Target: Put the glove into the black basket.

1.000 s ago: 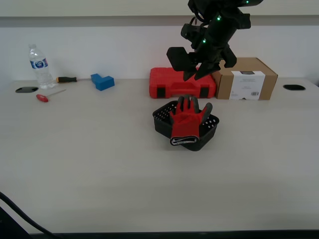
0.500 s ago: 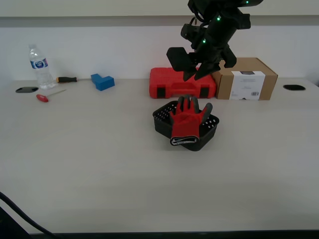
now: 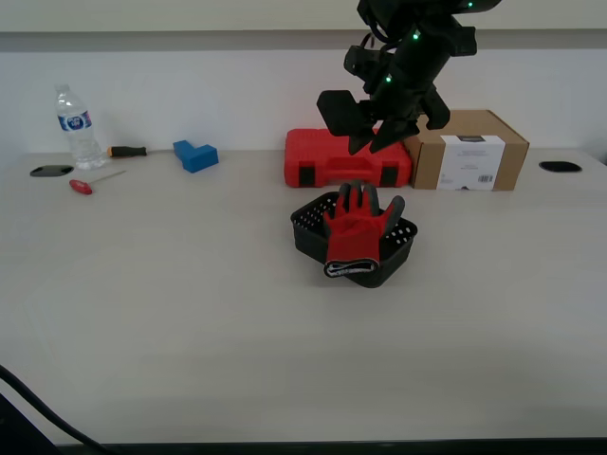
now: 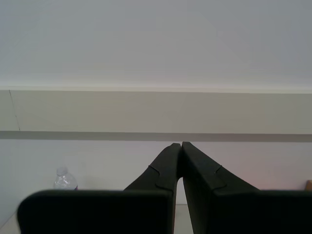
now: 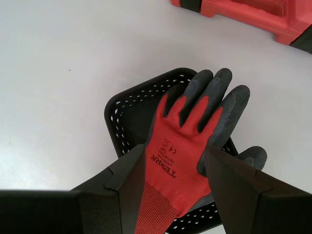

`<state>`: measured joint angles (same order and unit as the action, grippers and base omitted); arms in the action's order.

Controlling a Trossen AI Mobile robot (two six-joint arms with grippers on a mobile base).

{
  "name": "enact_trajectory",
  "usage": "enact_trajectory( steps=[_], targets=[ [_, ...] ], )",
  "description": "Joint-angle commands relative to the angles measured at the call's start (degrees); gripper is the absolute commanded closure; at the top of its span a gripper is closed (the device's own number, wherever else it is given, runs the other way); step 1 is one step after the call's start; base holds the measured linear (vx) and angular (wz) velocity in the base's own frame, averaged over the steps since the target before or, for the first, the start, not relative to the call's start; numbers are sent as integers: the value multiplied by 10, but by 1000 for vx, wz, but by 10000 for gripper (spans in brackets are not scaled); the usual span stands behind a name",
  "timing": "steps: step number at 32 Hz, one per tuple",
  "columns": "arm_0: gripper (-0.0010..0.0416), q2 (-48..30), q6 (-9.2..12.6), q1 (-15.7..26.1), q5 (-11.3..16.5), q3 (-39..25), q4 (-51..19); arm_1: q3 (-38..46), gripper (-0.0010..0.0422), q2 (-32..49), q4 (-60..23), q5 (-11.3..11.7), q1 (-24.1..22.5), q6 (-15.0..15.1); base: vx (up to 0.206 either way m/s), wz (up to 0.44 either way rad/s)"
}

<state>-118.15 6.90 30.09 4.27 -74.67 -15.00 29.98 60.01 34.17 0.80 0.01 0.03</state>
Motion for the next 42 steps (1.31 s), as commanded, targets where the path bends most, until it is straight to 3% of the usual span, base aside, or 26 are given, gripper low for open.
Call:
enact_trajectory(
  steps=[1,42],
  targets=[
    [241,0,0,0,-1,0,0,0,412,0,2,0,0,0,0,0],
    [240,0,0,0,-1,0,1,0,412,0,2,0,0,0,0,0]
  ],
)
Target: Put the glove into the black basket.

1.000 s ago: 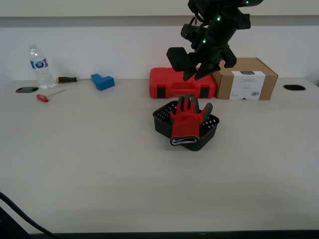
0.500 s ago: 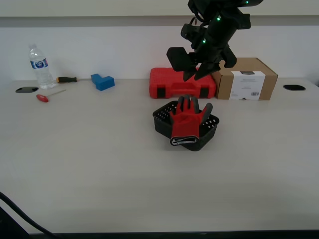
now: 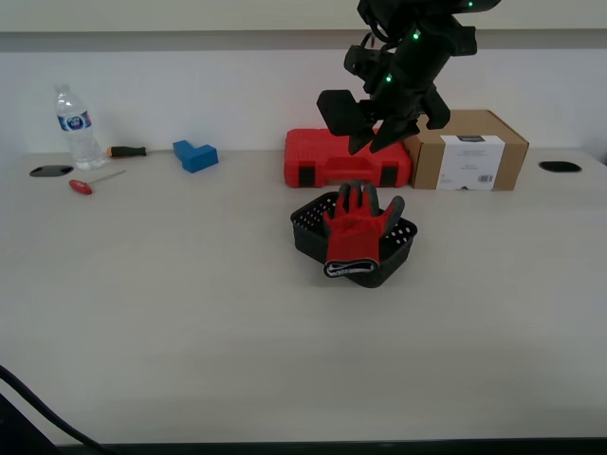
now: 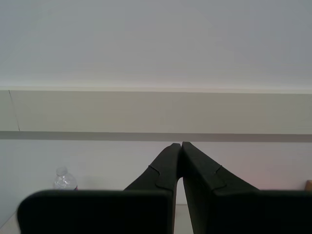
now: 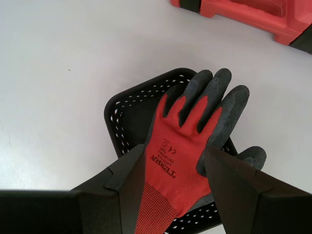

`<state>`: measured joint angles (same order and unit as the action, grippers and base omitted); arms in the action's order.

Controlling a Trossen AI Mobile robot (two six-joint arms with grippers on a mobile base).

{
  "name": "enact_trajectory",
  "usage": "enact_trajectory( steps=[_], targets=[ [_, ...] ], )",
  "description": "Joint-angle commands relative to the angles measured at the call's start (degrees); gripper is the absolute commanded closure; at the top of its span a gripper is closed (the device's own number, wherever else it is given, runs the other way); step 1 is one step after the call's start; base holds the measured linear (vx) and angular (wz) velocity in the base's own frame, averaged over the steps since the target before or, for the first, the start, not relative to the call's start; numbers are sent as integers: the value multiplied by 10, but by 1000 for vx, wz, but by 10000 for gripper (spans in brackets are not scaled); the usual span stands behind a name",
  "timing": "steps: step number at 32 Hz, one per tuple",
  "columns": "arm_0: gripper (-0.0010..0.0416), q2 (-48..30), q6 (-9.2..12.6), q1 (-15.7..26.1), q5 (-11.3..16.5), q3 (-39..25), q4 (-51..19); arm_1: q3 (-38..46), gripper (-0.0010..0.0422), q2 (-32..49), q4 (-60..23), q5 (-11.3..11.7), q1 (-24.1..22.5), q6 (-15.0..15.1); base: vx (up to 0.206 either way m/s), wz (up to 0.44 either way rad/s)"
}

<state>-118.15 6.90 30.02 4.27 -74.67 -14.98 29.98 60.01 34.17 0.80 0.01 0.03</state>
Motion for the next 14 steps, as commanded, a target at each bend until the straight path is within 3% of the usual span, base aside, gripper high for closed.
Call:
enact_trajectory(
  steps=[1,14],
  targets=[
    [241,0,0,0,0,0,0,0,412,0,2,0,0,0,0,0],
    [240,0,0,0,-1,0,0,0,412,0,2,0,0,0,0,0]
  ],
)
